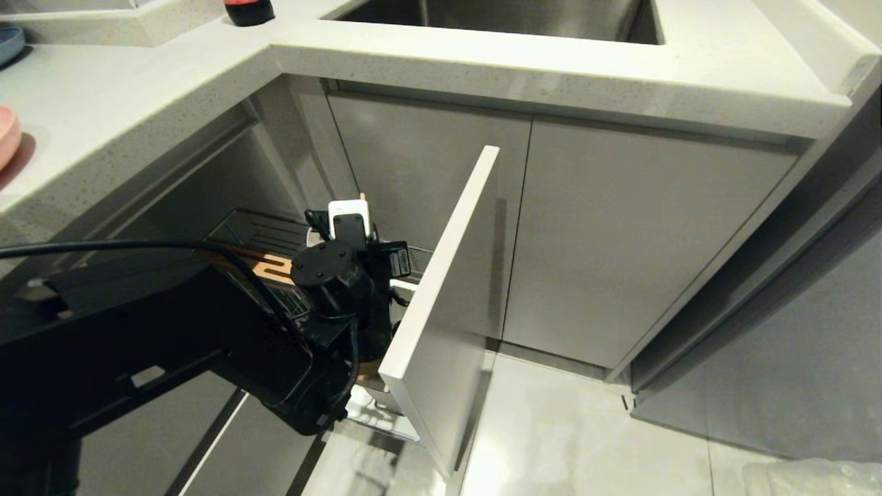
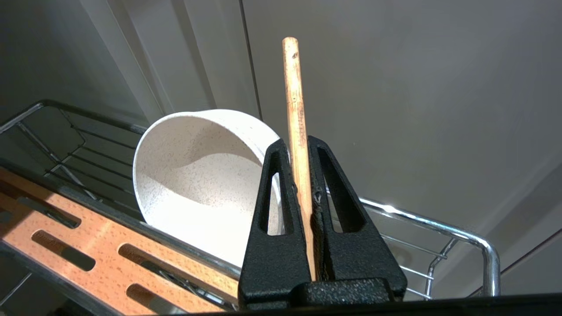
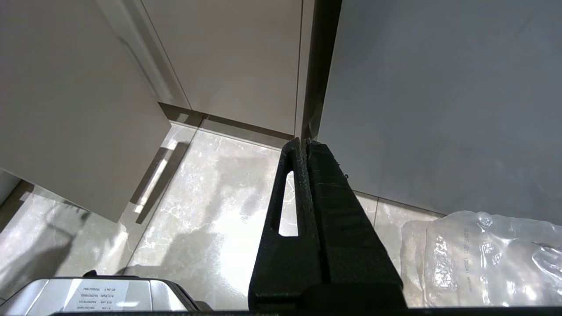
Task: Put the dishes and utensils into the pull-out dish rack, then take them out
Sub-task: Pick up the chopsticks and place it in the cupboard
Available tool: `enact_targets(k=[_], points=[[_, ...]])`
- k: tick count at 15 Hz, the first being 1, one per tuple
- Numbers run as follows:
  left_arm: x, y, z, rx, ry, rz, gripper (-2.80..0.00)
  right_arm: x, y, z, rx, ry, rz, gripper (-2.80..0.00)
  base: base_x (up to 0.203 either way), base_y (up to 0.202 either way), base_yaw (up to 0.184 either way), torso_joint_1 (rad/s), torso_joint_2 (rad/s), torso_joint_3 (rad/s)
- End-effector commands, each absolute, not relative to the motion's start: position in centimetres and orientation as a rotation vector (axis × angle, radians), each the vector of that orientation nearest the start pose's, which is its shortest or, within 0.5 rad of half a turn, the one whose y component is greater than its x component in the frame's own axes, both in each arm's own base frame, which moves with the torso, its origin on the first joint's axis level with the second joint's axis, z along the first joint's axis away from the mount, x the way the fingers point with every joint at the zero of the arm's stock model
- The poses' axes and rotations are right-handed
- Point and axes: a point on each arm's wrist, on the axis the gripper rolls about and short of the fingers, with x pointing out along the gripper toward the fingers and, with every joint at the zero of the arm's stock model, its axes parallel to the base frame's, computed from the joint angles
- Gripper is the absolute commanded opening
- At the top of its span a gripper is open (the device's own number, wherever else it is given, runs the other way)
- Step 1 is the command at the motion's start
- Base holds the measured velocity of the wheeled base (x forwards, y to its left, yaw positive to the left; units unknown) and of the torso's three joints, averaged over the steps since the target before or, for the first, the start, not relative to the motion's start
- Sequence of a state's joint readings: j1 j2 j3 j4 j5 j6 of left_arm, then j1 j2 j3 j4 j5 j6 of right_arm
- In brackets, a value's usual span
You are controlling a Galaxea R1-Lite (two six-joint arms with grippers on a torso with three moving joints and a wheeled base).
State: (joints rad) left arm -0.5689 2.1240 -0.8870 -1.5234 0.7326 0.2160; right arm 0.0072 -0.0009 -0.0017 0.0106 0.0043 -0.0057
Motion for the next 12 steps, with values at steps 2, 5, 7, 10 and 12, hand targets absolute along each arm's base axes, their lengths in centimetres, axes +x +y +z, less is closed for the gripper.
enact_targets(k=[2, 5, 7, 10, 12], points=[[32.65, -19.06, 13.99, 0.027, -0.203, 0.201, -2.8, -2.3, -0.01, 7.48, -0.006, 0.008, 0.012, -2.8, 0.0, 0.0, 0.0, 0.0, 0.0, 0.0], [32.64, -19.06, 13.97, 0.027, -0.202, 0.201, -2.8, -2.3, -0.01, 7.48, -0.006, 0.008, 0.012, -2.8, 0.0, 0.0, 0.0, 0.0, 0.0, 0.0], [32.61, -19.02, 13.82, 0.025, -0.196, 0.212, -2.8, -2.3, -0.01, 7.48, -0.006, 0.008, 0.012, -2.8, 0.0, 0.0, 0.0, 0.0, 0.0, 0.0], [32.52, -18.94, 13.38, 0.027, -0.182, 0.219, -2.8, -2.3, -0.01, 7.48, -0.006, 0.008, 0.012, -2.8, 0.0, 0.0, 0.0, 0.0, 0.0, 0.0], [32.56, -18.95, 13.14, 0.022, -0.177, 0.224, -2.8, -2.3, -0.01, 7.48, -0.006, 0.008, 0.012, -2.8, 0.0, 0.0, 0.0, 0.0, 0.0, 0.0]])
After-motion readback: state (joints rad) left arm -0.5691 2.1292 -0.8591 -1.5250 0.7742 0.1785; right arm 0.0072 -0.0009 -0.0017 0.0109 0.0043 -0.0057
